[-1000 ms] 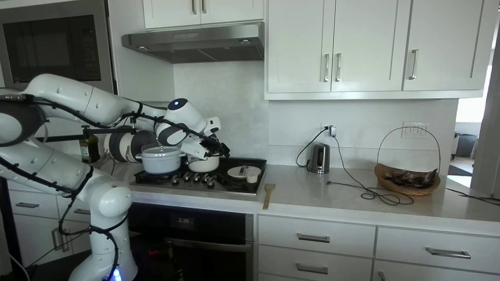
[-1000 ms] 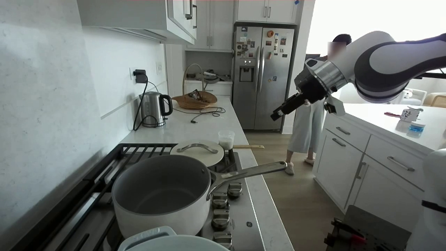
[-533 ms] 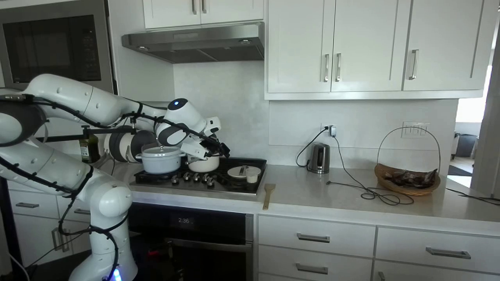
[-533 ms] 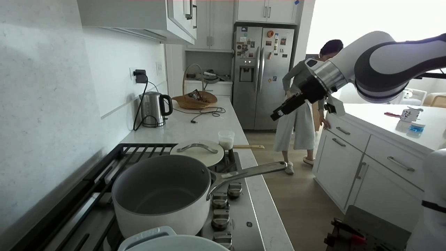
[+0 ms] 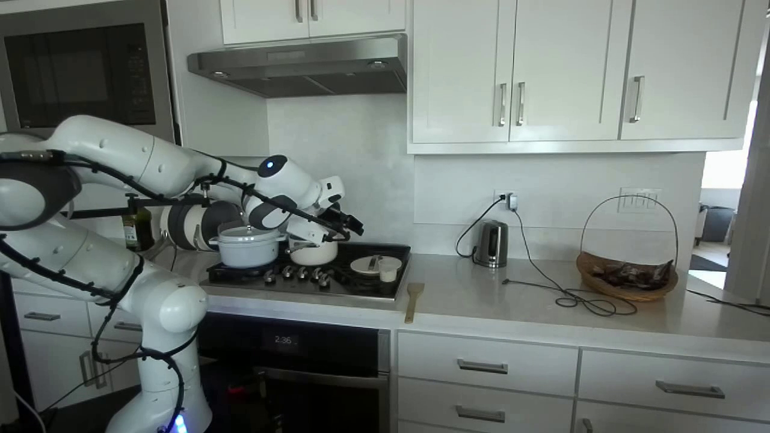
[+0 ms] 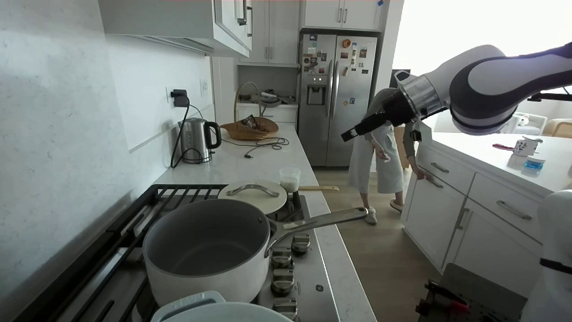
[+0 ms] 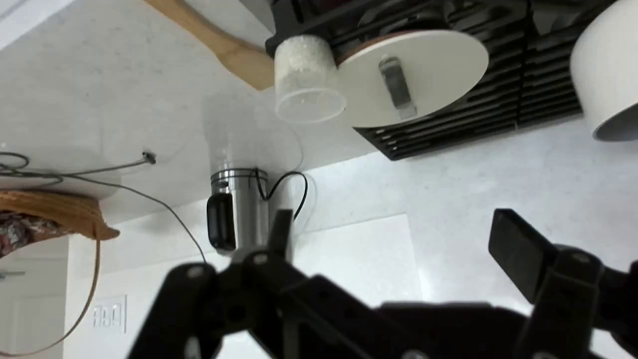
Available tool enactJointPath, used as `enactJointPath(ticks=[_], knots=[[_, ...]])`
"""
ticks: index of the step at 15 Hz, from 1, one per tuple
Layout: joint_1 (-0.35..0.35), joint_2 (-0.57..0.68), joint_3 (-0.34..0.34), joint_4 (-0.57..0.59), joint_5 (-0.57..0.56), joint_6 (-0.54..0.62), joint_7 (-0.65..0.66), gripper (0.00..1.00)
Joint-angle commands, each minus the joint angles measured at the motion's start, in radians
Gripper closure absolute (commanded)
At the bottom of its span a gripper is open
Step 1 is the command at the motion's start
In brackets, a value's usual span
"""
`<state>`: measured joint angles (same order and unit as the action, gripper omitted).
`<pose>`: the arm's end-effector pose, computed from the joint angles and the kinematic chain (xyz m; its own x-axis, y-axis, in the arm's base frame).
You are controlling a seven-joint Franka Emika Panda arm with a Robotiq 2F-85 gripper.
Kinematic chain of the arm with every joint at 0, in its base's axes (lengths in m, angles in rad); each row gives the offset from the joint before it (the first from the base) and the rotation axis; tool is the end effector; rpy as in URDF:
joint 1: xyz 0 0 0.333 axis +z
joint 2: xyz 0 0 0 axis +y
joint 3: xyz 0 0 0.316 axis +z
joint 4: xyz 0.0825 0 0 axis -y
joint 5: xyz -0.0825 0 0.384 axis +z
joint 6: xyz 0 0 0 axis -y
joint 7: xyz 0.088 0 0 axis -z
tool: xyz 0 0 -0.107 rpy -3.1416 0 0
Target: Empty the cup into the pot
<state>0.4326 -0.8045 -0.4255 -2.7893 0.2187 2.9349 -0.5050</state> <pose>0.3672 -0.0234 0.5112 0.5686 0.1201 0.8138 0.3326 -0.9384 -0.0938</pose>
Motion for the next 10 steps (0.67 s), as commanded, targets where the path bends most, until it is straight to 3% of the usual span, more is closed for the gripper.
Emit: enactJointPath(ticks=[1, 4, 5, 7, 8, 10], knots=[[0.172, 0.112, -0.147, 0.021, -0.026, 0.227, -0.052, 0.0], [0.38, 0.218, -0.346, 0.059, -0.128, 0.425, -0.023, 0.0], [0.454, 0.244, -0.403, 0.072, -0.088, 0.483, -0.074, 0.0], [0.626, 0.284, -0.569, 0.098, -0.112, 0.613, -0.055, 0.0], [0.599, 0.253, -0.574, 0.158, -0.135, 0.528, -0.056, 0.0], [0.703, 0.268, -0.687, 0.205, -0.165, 0.539, -0.068, 0.0]])
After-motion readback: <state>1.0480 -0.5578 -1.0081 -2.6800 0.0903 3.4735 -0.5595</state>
